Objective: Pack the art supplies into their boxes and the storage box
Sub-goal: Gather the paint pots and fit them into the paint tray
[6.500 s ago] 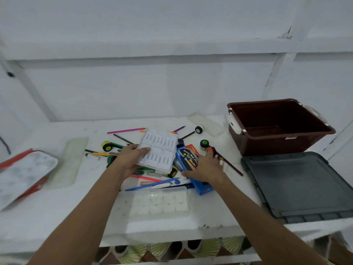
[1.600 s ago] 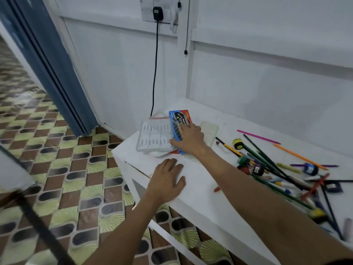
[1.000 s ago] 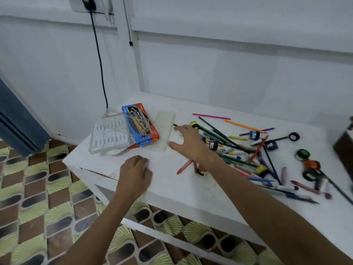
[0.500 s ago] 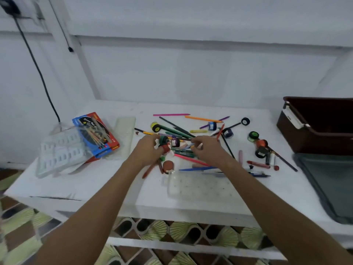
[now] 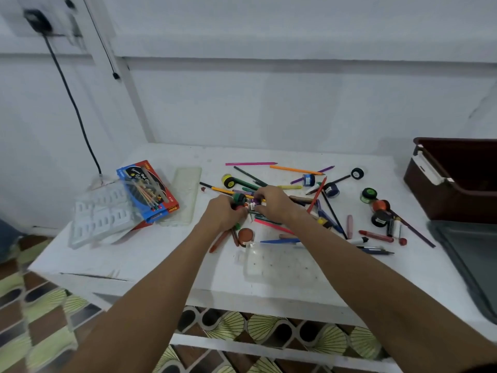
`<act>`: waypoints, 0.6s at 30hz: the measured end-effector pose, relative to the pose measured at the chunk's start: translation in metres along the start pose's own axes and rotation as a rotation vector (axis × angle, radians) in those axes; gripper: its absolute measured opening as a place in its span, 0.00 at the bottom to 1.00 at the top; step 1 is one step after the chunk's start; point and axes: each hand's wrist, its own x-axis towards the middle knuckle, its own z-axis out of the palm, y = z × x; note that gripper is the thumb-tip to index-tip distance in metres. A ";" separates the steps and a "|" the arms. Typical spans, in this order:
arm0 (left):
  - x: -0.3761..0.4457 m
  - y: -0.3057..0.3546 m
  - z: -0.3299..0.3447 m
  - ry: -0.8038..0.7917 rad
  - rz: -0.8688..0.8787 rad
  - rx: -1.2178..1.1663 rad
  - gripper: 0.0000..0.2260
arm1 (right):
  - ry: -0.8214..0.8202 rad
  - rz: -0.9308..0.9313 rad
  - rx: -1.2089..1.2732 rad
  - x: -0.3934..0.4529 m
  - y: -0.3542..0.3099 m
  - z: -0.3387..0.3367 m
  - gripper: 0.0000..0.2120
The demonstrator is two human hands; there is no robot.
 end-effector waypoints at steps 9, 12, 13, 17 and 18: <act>-0.036 0.007 -0.014 0.186 0.024 -0.271 0.12 | 0.211 -0.043 0.199 -0.031 -0.001 -0.009 0.14; -0.059 0.012 -0.012 0.131 0.082 -0.309 0.14 | 0.092 -0.019 0.209 -0.065 -0.007 -0.020 0.16; -0.067 0.013 -0.011 0.091 0.116 -0.284 0.16 | 0.051 -0.020 0.219 -0.078 -0.009 -0.022 0.17; -0.084 0.005 0.003 0.008 0.321 -0.070 0.16 | 0.009 0.031 0.250 -0.115 -0.010 -0.020 0.22; -0.087 0.002 0.006 -0.006 0.343 -0.042 0.16 | 0.014 0.042 0.241 -0.120 -0.010 -0.017 0.21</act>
